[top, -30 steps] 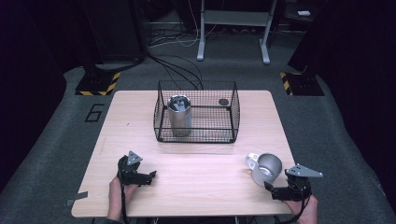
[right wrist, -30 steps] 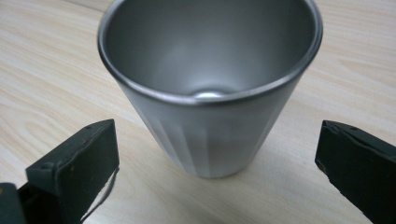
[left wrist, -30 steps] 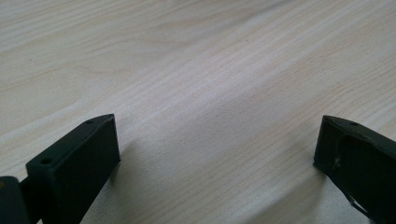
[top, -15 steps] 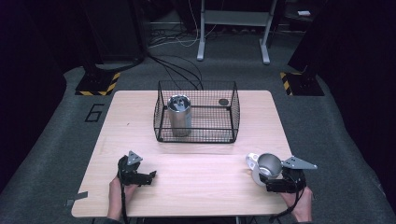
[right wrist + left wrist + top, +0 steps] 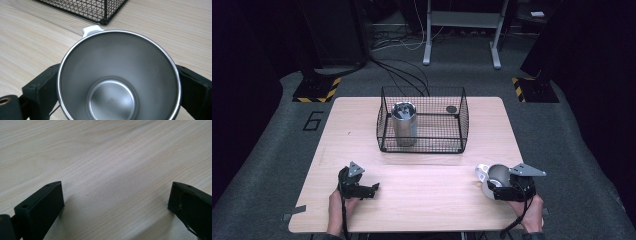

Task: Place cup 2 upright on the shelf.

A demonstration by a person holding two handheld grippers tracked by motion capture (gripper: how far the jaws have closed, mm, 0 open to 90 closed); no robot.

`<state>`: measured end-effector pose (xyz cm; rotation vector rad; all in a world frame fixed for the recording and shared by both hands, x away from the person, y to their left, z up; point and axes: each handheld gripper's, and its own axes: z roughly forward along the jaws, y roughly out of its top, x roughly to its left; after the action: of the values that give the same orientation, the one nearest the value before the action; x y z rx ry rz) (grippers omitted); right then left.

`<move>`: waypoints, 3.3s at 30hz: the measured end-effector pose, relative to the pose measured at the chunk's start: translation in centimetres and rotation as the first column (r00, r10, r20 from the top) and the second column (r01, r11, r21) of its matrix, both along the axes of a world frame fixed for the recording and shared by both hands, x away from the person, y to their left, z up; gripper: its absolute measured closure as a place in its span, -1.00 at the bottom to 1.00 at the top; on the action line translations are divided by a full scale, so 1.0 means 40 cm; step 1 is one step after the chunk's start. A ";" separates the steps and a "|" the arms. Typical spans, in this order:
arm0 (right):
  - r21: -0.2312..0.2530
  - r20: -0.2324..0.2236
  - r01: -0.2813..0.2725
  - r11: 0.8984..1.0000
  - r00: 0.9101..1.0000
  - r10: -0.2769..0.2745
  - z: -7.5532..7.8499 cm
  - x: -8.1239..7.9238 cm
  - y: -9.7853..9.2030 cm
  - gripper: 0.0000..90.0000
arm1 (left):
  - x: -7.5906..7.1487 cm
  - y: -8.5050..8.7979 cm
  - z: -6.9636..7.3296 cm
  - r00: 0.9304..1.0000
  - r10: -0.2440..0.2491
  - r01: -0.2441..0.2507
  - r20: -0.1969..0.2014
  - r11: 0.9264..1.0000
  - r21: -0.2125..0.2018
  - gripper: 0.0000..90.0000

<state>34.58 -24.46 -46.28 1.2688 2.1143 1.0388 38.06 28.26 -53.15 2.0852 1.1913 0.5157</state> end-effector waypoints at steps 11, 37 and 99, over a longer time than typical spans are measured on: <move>-0.006 0.014 -0.004 1.000 1.000 0.005 -0.001 -0.001 -0.001 -0.88 | 0.000 0.000 0.000 1.000 0.000 0.000 0.006 1.000 0.009 -1.00; 0.004 0.040 -0.064 0.998 0.997 0.064 0.066 0.005 0.035 -0.88 | -0.002 0.002 0.002 1.000 -0.007 0.007 0.002 1.000 0.023 -0.99; 0.013 0.085 -0.187 0.982 0.979 0.185 0.222 0.121 0.194 -0.88 | -0.005 -0.001 0.001 1.000 0.003 -0.004 0.017 1.000 0.024 -0.99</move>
<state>39.43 -16.69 -37.40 1.0332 2.1953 1.1730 37.85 28.23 -53.10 2.0956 1.1847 0.5511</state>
